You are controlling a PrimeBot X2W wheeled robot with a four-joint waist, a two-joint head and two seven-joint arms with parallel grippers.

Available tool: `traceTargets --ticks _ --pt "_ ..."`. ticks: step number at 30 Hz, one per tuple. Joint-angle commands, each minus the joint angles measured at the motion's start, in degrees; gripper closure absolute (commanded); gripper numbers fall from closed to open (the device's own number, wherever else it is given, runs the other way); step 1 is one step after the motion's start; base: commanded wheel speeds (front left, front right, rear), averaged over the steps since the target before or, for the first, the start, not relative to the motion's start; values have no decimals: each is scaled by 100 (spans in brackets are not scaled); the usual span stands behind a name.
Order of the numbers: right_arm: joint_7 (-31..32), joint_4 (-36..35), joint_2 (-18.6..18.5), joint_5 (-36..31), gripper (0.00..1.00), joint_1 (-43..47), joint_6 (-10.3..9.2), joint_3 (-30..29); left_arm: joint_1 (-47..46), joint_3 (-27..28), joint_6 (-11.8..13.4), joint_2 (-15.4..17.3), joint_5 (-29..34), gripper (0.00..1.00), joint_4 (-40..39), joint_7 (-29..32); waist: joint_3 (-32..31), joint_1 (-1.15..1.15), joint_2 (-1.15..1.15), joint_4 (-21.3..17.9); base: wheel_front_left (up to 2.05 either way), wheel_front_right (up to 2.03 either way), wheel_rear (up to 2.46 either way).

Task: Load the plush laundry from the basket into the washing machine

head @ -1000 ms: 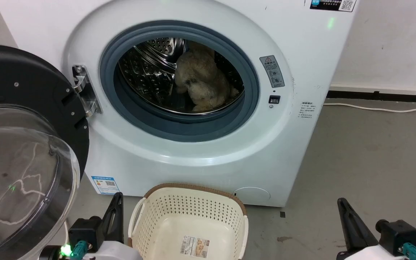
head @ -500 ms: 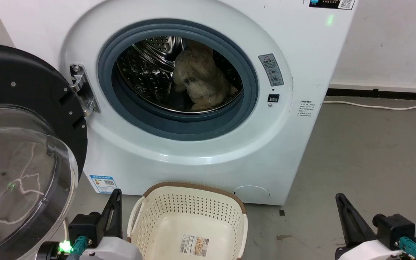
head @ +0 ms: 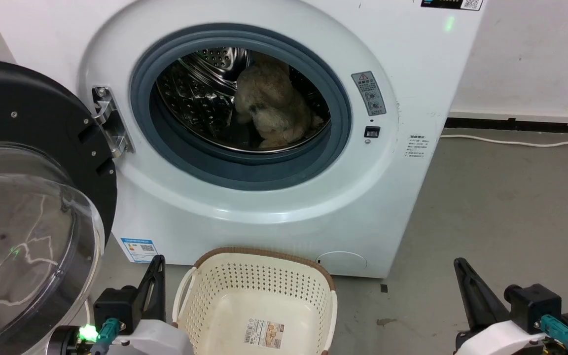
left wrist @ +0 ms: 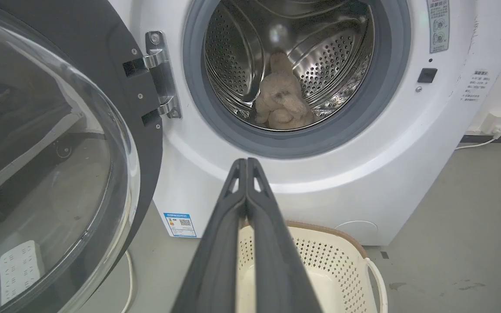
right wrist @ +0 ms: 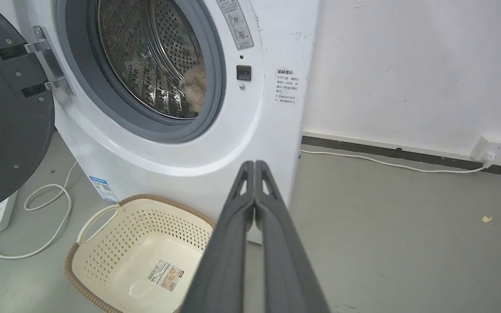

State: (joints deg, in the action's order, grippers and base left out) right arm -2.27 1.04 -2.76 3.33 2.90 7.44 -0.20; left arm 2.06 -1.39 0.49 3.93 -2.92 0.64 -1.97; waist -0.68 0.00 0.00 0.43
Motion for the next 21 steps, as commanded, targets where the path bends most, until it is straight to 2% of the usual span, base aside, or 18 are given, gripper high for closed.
traceTargets --ticks 1,21 --pt "23 -42 -9 -77 100 -95 4 7 -95 26 -21 -36 61 100 -38 36 4 0 0 -3 0 0 0" --pt "197 -95 -11 -296 100 -262 4 18 -190 122 -45 -95 258 100 -60 174 59 0 0 -37 0 0 0"
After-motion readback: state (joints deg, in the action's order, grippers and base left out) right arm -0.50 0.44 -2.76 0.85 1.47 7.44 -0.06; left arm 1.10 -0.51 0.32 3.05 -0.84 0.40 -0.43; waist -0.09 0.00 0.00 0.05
